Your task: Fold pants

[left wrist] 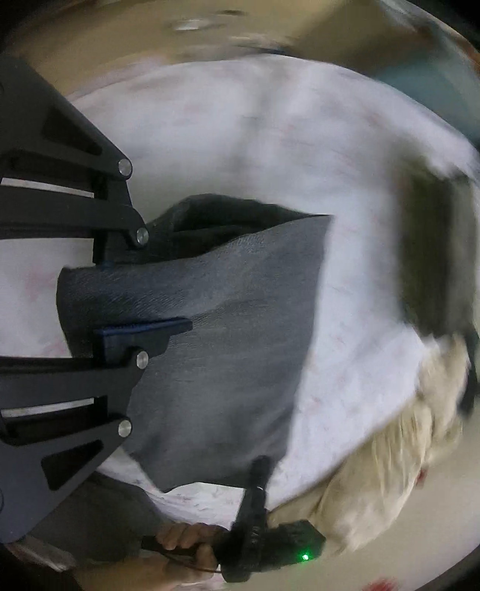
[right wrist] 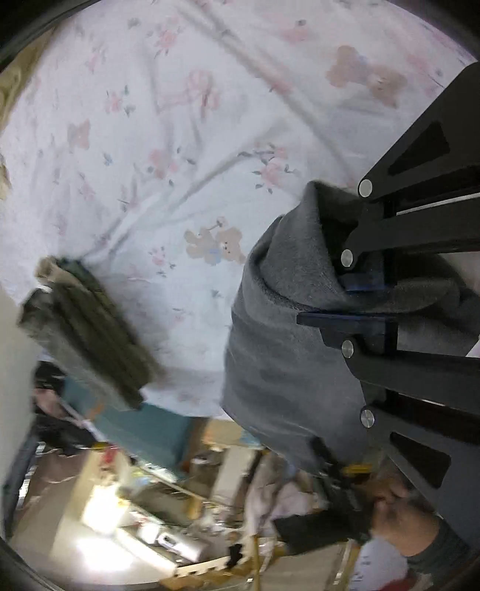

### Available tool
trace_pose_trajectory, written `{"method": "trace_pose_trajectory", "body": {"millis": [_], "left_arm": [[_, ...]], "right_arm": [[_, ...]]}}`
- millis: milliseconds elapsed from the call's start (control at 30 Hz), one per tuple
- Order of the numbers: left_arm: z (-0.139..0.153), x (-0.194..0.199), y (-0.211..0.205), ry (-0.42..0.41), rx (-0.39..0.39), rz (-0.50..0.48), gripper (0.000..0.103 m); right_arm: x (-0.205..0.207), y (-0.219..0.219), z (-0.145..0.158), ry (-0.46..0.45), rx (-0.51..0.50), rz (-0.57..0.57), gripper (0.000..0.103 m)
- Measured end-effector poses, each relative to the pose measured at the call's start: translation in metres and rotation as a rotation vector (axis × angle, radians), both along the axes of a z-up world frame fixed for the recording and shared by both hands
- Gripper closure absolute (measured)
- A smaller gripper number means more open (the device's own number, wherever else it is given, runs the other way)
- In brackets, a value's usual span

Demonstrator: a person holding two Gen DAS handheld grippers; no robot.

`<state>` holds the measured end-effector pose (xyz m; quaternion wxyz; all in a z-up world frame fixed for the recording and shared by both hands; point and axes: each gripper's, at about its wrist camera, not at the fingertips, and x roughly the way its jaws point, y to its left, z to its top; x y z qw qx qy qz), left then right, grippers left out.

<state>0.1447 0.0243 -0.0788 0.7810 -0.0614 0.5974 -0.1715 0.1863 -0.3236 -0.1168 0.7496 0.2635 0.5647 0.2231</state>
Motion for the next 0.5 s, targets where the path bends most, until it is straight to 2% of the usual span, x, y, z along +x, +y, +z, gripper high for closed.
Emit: {"method": "trace_pose_trajectory", "body": {"millis": [33,100,133,167,233,300,400,467,500], "left_arm": [[-0.011,-0.009,0.004,0.030,0.010,0.035,0.086],[-0.026,-0.018,0.014,0.037,0.015,0.085,0.086],[-0.028,-0.015,0.018,0.044,0.008,0.101,0.086],[-0.028,-0.013,0.020,0.036,0.011,0.099,0.086],[-0.027,-0.008,0.019,0.000,0.048,0.068,0.085],[-0.033,-0.002,0.021,0.012,0.067,0.074,0.085],[-0.039,0.002,0.027,0.042,0.057,0.109,0.082],[-0.040,0.003,0.028,0.047,0.048,0.119,0.082],[-0.040,0.002,0.029,0.045,0.050,0.120,0.079]], "right_arm": [[-0.002,0.001,-0.007,0.023,0.019,0.003,0.089],[-0.014,0.003,-0.020,0.083,0.042,-0.012,0.081],[-0.021,0.000,-0.023,0.096,0.053,-0.026,0.061],[-0.033,-0.004,-0.029,0.112,0.081,-0.061,0.027],[-0.051,-0.016,-0.037,0.130,0.111,-0.175,0.000],[-0.064,-0.024,-0.048,0.175,0.152,-0.272,0.000],[-0.081,-0.018,-0.066,0.252,0.193,-0.309,0.000],[-0.091,-0.011,-0.062,0.223,0.198,-0.300,0.001],[-0.098,-0.004,-0.055,0.186,0.157,-0.285,0.004]]}}
